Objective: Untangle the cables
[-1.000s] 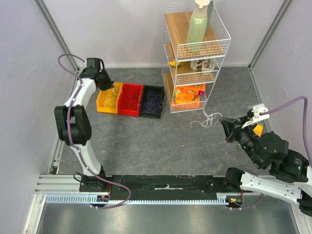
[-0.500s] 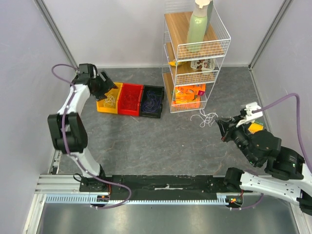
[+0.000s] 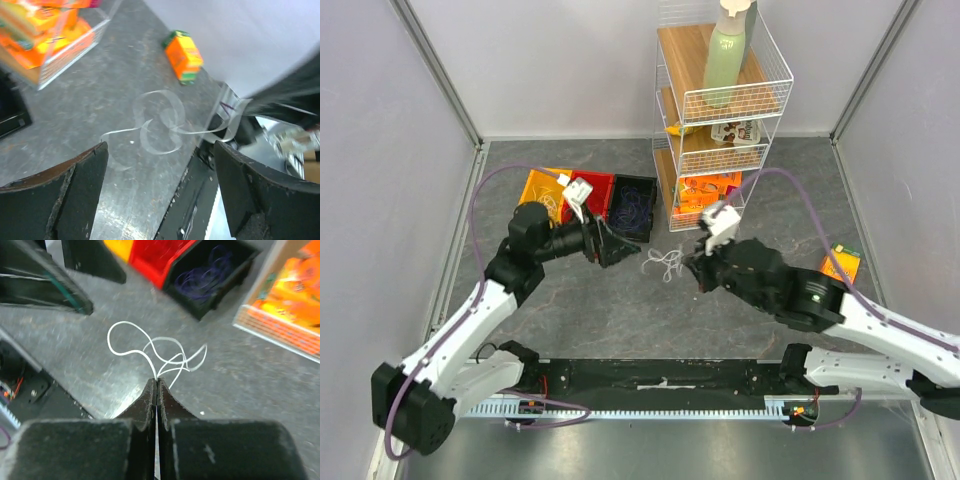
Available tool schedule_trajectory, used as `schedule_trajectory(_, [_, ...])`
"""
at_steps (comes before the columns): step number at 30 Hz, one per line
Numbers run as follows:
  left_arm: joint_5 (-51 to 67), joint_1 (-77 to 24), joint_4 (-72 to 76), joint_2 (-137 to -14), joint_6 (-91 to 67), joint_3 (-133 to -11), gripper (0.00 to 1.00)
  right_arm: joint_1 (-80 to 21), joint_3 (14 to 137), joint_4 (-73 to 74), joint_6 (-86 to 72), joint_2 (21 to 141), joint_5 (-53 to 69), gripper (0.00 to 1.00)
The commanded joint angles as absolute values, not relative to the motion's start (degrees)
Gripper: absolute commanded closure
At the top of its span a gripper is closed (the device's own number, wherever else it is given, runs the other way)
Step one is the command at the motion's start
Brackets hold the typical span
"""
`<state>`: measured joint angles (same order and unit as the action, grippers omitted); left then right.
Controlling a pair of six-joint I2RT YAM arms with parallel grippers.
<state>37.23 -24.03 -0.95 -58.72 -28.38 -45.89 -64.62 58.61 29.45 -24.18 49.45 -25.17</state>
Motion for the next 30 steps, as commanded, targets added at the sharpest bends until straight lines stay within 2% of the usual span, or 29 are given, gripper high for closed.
schedule_trajectory(1, [46.8, -26.5, 12.0, -48.7, -20.7, -40.6, 0.07, -64.4, 62.0, 25.1, -21.9, 55.7, -9.4, 1.0])
schedule_trajectory(5, [49.6, -28.2, 11.7, -42.6, -15.7, -38.6, 0.04, -64.1, 63.8, 22.9, -22.2, 58.4, -2.9, 1.0])
schedule_trajectory(10, [54.9, -30.8, 10.2, -43.5, -14.9, -38.7, 0.05, -63.8, 64.9, 19.4, -24.3, 59.3, 2.7, 1.0])
schedule_trajectory(18, [50.2, -40.0, 10.4, -48.3, -12.1, -40.3, 0.11, -63.7, 64.7, 13.9, -27.7, 59.2, 7.9, 1.0])
schedule_trajectory(25, [42.9, -42.7, 6.4, -51.2, -9.8, -41.6, 0.41, -63.6, 63.4, 12.2, -28.7, 56.6, 5.6, 1.0])
schedule_trajectory(27, [39.9, -42.7, 5.5, -50.1, -9.6, -41.7, 0.46, -63.5, 62.6, 12.3, -28.9, 55.7, 3.5, 1.0])
schedule_trajectory(30, [35.2, -42.8, 4.8, -48.8, -9.5, -41.7, 0.62, -63.6, 62.0, 12.3, -29.1, 55.2, 2.3, 1.0])
